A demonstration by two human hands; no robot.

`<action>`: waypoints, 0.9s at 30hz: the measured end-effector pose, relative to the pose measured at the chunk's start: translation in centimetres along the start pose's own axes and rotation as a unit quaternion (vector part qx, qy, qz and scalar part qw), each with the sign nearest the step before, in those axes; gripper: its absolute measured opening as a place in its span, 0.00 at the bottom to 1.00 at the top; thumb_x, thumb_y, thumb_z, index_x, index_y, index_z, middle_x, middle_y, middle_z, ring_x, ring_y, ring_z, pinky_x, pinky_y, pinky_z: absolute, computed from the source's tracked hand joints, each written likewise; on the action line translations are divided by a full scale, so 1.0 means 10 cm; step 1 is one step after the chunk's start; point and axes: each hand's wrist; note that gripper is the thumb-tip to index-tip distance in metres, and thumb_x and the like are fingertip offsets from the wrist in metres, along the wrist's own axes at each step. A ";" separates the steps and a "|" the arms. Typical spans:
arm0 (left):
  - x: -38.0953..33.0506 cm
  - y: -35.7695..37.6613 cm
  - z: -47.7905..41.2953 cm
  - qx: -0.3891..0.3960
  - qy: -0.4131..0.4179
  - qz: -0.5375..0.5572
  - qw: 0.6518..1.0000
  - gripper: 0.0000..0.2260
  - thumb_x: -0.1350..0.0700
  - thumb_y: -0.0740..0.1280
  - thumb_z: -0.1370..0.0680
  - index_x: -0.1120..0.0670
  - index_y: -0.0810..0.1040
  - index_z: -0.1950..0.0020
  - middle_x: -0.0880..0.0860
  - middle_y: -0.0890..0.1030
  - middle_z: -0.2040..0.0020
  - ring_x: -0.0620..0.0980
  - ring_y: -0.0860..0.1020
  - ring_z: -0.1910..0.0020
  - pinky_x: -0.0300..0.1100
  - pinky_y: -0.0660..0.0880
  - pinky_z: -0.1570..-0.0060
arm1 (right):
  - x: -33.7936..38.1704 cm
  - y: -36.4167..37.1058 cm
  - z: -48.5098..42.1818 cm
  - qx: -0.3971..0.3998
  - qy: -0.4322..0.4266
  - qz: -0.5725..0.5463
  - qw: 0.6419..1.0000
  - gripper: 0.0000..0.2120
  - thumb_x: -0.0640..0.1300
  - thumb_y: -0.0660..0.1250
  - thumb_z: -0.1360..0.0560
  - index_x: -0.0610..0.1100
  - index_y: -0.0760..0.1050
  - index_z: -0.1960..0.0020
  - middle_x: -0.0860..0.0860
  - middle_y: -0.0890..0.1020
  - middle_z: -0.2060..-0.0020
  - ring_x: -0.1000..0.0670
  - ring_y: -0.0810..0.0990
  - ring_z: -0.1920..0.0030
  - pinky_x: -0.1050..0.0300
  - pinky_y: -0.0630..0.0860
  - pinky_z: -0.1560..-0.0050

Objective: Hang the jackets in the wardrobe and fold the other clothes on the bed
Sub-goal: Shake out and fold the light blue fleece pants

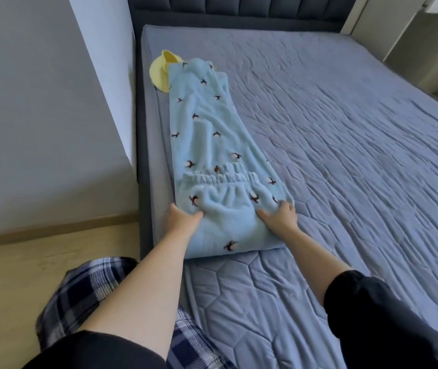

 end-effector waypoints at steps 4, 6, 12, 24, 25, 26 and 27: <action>0.05 -0.01 -0.04 0.007 -0.012 -0.006 1.000 0.34 0.50 0.74 0.29 0.60 0.63 0.30 0.59 0.73 0.34 0.60 0.74 0.38 0.48 0.73 0.44 | -0.03 0.04 -0.02 -0.027 0.127 -0.144 0.981 0.52 0.62 0.74 0.35 0.44 0.49 0.24 0.43 0.59 0.27 0.39 0.61 0.29 0.43 0.63 0.31; 0.07 -0.02 -0.05 0.006 -0.014 -0.041 0.999 0.34 0.47 0.73 0.29 0.59 0.64 0.30 0.59 0.73 0.34 0.60 0.73 0.38 0.51 0.73 0.41 | -0.04 0.01 -0.04 -0.006 0.141 -0.233 0.962 0.52 0.57 0.78 0.37 0.45 0.50 0.25 0.44 0.64 0.30 0.39 0.67 0.33 0.45 0.69 0.36; 0.04 -0.02 0.01 0.009 0.024 -0.140 0.990 0.34 0.43 0.70 0.28 0.58 0.62 0.29 0.59 0.72 0.34 0.59 0.74 0.40 0.45 0.70 0.54 | -0.09 -0.17 0.00 0.063 0.122 -0.262 0.955 0.43 0.49 0.78 0.36 0.43 0.59 0.28 0.44 0.72 0.36 0.43 0.75 0.44 0.46 0.75 0.43; 0.08 -0.08 0.27 0.099 0.061 -0.306 0.945 0.25 0.42 0.69 0.26 0.53 0.71 0.35 0.54 0.76 0.39 0.56 0.76 0.42 0.45 0.74 0.49 | -0.16 -0.44 0.32 0.092 -0.002 0.229 0.969 0.42 0.60 0.62 0.25 0.41 0.44 0.24 0.40 0.63 0.29 0.39 0.65 0.31 0.45 0.67 0.34; 0.05 -0.06 0.29 0.020 0.121 -0.313 0.942 0.25 0.45 0.68 0.25 0.53 0.67 0.33 0.55 0.74 0.38 0.57 0.74 0.41 0.47 0.73 0.48 | -0.15 -0.42 0.34 0.010 -0.083 0.247 0.966 0.37 0.57 0.59 0.23 0.43 0.45 0.23 0.41 0.61 0.28 0.39 0.63 0.29 0.44 0.65 0.32; 0.02 -0.04 0.29 -0.041 0.200 -0.307 0.930 0.25 0.49 0.67 0.24 0.53 0.64 0.30 0.56 0.71 0.36 0.57 0.72 0.40 0.49 0.72 0.47 | -0.12 -0.37 0.36 -0.080 -0.179 0.235 0.952 0.33 0.54 0.57 0.21 0.43 0.47 0.23 0.41 0.61 0.27 0.40 0.61 0.28 0.44 0.62 0.30; -0.01 -0.01 0.28 -0.076 0.291 -0.300 0.905 0.26 0.53 0.67 0.24 0.53 0.62 0.28 0.56 0.69 0.34 0.57 0.70 0.38 0.49 0.70 0.44 | -0.06 -0.30 0.39 -0.148 -0.272 0.210 0.927 0.30 0.52 0.55 0.21 0.42 0.50 0.23 0.41 0.61 0.26 0.40 0.60 0.27 0.43 0.60 0.29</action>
Point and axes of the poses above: each hand's wrist, its own z-axis away from the middle knuckle, its own y-axis out of the palm, x = y × z
